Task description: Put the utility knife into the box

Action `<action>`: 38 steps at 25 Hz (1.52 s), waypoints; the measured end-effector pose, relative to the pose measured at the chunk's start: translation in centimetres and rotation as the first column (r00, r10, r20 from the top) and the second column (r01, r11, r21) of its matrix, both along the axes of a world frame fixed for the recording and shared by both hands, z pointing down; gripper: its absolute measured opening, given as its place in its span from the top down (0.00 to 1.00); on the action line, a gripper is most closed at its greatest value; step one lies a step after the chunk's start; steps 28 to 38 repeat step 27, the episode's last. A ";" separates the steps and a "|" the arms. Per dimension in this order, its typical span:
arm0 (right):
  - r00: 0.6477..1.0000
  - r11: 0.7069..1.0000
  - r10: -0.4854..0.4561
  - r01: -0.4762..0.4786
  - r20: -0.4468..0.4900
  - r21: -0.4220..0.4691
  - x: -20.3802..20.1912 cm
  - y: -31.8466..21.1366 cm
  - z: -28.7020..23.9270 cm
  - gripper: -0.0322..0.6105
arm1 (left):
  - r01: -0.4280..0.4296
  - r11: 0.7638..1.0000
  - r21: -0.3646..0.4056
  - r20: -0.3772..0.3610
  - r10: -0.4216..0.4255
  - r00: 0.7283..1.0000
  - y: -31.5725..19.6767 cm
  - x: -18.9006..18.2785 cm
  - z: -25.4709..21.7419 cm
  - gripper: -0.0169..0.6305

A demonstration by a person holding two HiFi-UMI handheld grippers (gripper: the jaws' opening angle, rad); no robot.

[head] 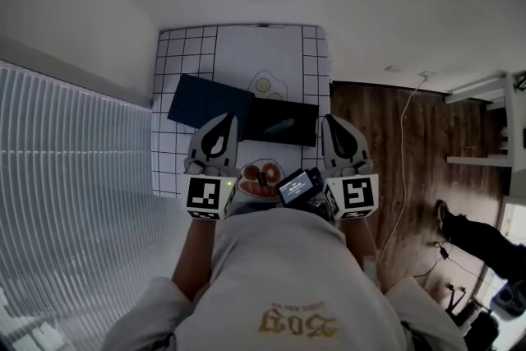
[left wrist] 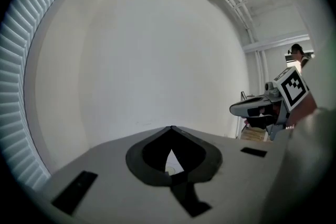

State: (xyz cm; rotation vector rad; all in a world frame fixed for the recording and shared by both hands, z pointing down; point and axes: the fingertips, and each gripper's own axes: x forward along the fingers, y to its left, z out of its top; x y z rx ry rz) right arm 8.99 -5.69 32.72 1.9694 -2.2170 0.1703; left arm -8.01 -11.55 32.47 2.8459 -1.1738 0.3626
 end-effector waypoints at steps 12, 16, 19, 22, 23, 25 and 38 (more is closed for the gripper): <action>1.000 0.997 -0.002 0.002 -0.003 0.071 0.3 -0.5 -2.2 0.94 | 0.074 0.993 0.090 -0.063 -0.069 0.996 -0.7 -1.7 -4.3 0.96; 1.000 0.997 -0.010 0.011 -0.012 0.070 0.3 -0.9 -2.4 0.94 | 0.079 0.994 0.081 -0.071 -0.074 0.995 -1.0 -1.7 -4.3 0.96; 1.000 0.997 -0.016 0.018 -0.024 0.069 0.3 -1.0 -2.6 0.94 | 0.075 0.994 0.080 -0.070 -0.069 0.995 -1.1 -1.6 -4.4 0.96; 1.000 0.998 -0.016 0.017 -0.018 0.064 0.4 -0.9 -2.2 0.94 | 0.066 0.994 0.082 -0.067 -0.060 0.996 -1.1 -1.4 -4.4 0.96; 1.000 0.998 -0.021 0.022 -0.023 0.061 0.3 -0.9 -2.1 0.94 | 0.062 0.995 0.083 -0.067 -0.057 0.996 -1.1 -1.3 -4.4 0.96; 0.999 0.998 -0.034 0.036 -0.037 0.056 0.0 -1.0 -2.0 0.94 | 0.056 0.995 0.088 -0.066 -0.050 0.997 -1.1 -1.2 -4.5 0.96; 0.998 0.997 -0.045 0.047 -0.044 0.056 -0.2 -1.2 -2.0 0.94 | 0.049 0.994 0.093 -0.063 -0.044 0.997 -1.2 -1.1 -4.6 0.96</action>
